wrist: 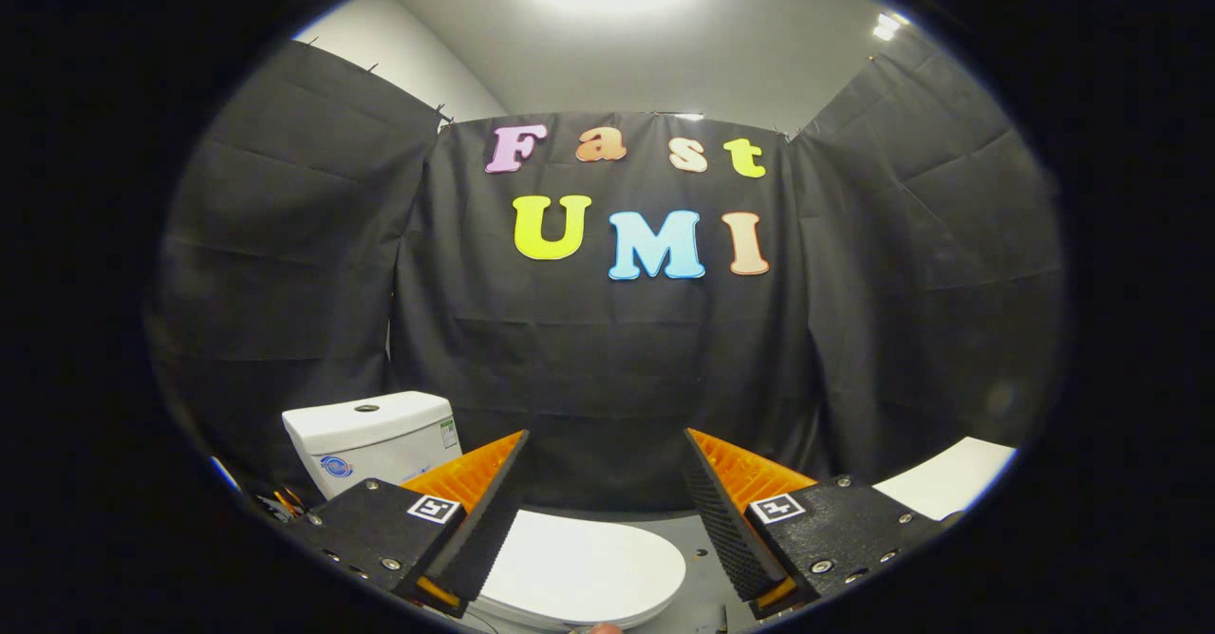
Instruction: Open the toilet lid.
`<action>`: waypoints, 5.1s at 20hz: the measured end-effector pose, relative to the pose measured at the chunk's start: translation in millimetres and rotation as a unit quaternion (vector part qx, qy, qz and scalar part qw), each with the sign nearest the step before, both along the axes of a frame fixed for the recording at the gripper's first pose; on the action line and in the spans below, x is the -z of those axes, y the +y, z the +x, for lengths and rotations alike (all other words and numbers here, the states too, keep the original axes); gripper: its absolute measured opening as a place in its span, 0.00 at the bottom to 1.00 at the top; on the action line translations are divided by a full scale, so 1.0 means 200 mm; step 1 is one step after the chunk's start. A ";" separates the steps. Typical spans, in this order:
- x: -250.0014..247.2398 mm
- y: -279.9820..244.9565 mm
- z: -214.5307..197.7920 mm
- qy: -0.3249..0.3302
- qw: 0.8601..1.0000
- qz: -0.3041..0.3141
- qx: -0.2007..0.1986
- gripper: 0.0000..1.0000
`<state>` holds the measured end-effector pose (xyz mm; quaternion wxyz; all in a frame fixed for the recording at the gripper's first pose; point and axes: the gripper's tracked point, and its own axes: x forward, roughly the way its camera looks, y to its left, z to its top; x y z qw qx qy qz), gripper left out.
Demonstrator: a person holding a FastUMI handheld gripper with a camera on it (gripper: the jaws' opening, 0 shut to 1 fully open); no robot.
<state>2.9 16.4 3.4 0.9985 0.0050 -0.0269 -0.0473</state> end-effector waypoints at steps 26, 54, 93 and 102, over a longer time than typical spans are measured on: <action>0.58 0.24 0.03 0.094 0.977 0.193 0.008 0.96; 1.61 0.24 -0.27 0.182 0.837 0.500 0.132 0.92; 2.17 0.20 -0.06 0.112 0.732 0.667 0.084 0.00; 2.15 0.21 -0.08 0.139 0.753 0.633 0.112 0.00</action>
